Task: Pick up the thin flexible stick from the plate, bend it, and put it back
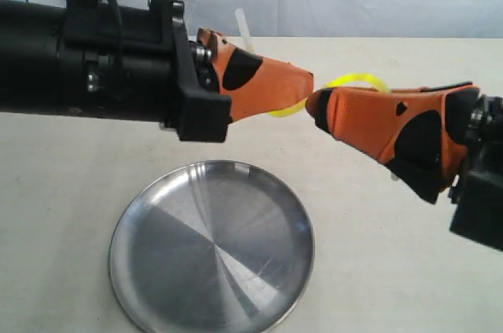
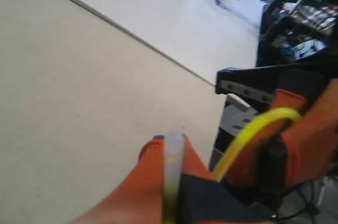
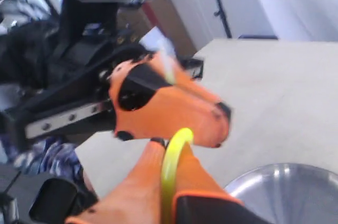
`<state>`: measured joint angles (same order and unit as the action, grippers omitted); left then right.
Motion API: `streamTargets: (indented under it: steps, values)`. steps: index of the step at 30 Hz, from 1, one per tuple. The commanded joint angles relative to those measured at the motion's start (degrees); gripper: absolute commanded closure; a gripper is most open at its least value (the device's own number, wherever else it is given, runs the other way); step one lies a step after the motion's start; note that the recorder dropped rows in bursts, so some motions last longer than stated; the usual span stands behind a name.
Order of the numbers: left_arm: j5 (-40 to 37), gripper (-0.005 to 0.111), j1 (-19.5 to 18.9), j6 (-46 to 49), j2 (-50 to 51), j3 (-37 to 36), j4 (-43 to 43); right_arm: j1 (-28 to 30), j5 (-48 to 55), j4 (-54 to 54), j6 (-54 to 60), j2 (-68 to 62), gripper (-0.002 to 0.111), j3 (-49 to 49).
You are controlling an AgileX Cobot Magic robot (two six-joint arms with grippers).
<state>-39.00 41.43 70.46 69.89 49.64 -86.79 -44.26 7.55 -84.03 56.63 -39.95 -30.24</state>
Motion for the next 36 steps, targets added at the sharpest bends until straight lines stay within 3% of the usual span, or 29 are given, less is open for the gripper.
streamTargets:
  steps: [1, 6, 10, 13, 16, 19, 23, 26, 31, 36]
  values:
    - [-10.96, 0.107, 0.39, 6.25, 0.11, -0.82, -12.74, 0.16, -6.31, -0.86, 1.32, -0.61, 0.109, 0.83]
    - [-9.84, 0.107, 0.39, 11.0, -0.02, 2.38, -13.15, 0.16, 6.45, -1.13, 1.09, -11.14, 0.109, 1.87]
    - [-2.19, 0.107, 0.39, 17.06, -0.02, 3.13, -13.15, 0.16, 23.39, -2.69, 4.13, -19.49, 0.109, 0.47]
    - [2.83, 0.107, 0.39, 16.08, 0.34, 3.13, -4.17, 0.16, 28.32, -8.5, 12.01, -19.2, 0.109, -2.47]
    - [4.51, 0.107, 0.39, 11.8, 0.68, 3.13, 3.62, 0.16, 26.63, -11.65, 15.58, -16.65, 0.109, -4.44]
    - [4.51, 0.107, 0.39, 8.68, 0.8, 3.13, 9.62, 0.16, 17.9, -10.67, 14.79, -12.4, 0.109, -4.8]
    - [3.8, 0.107, 0.39, 7.42, 0.8, 3.13, 11.36, 0.16, 6.74, -0.68, 5.39, -7.56, 0.109, -4.8]
    - [1.99, 0.107, 0.39, 7.42, 0.59, 3.13, 8.01, 0.27, 2.75, 8.8, -3.43, -5.01, 0.109, -4.8]
    - [-1.08, 0.107, 0.39, 8.06, -0.39, 3.36, -2.44, 0.27, 5.17, 23.19, -16.53, -6.6, 0.109, -4.8]
    - [-1.97, 0.107, 0.39, 10.66, -1.89, 3.59, -6.54, 0.16, 9.67, 26.21, -22.74, -14.09, 0.109, -4.8]
